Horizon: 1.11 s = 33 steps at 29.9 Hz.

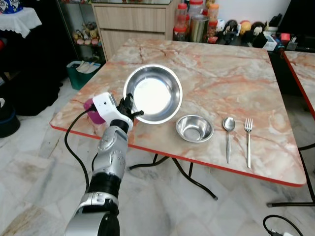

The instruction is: Setting the table

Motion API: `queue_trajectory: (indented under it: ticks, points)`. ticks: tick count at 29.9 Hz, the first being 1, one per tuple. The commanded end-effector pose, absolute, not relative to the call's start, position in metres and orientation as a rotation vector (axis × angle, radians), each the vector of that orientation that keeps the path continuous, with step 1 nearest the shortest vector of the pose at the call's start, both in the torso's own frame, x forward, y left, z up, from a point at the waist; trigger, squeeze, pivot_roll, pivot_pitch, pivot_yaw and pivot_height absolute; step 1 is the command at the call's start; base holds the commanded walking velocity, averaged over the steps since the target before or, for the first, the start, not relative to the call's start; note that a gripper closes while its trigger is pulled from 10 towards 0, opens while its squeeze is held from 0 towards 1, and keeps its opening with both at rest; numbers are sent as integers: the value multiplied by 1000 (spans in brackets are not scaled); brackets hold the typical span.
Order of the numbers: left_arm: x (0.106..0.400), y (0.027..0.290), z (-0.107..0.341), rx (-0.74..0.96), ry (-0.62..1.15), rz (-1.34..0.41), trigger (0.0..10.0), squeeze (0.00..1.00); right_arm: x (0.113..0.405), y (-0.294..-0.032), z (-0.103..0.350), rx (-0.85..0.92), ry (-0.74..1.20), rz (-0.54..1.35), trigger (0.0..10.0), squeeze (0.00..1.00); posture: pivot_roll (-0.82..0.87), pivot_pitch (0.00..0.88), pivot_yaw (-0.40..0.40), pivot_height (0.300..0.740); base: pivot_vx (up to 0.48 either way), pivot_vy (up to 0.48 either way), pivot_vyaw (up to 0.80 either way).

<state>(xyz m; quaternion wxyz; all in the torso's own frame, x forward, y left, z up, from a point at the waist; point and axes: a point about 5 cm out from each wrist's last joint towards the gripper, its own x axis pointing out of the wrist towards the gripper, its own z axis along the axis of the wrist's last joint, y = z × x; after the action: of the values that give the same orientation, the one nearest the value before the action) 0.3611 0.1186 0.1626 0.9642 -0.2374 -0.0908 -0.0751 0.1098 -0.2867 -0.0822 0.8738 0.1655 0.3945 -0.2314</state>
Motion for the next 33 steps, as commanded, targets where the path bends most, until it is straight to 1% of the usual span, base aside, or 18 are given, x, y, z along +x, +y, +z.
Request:
queue_trajectory:
  ticks: [1,9,19,24,33]
  points:
    - [357,121,176,-425,-262,-170,10000,0,109,-290,-81,345,810,-499,10000,0,55,0,-4,740,0,0,0]
    - [352,126,182,-378,-313,-136,10000,0,109,-292,-80,339,805,-502,10000,0,56,0,-21,740,0,0,0]
    - [356,120,191,-399,-328,-128,10000,0,108,-293,-80,339,817,-509,10000,0,48,0,-23,740,0,-307,0]
    - [356,120,193,-399,-330,-128,10000,0,107,-292,-81,342,823,-510,10000,0,49,0,-19,740,0,-346,-626]
    - [357,121,193,-397,-330,-127,10000,0,107,-291,-81,336,825,-503,10000,0,53,0,-16,740,0,-345,0]
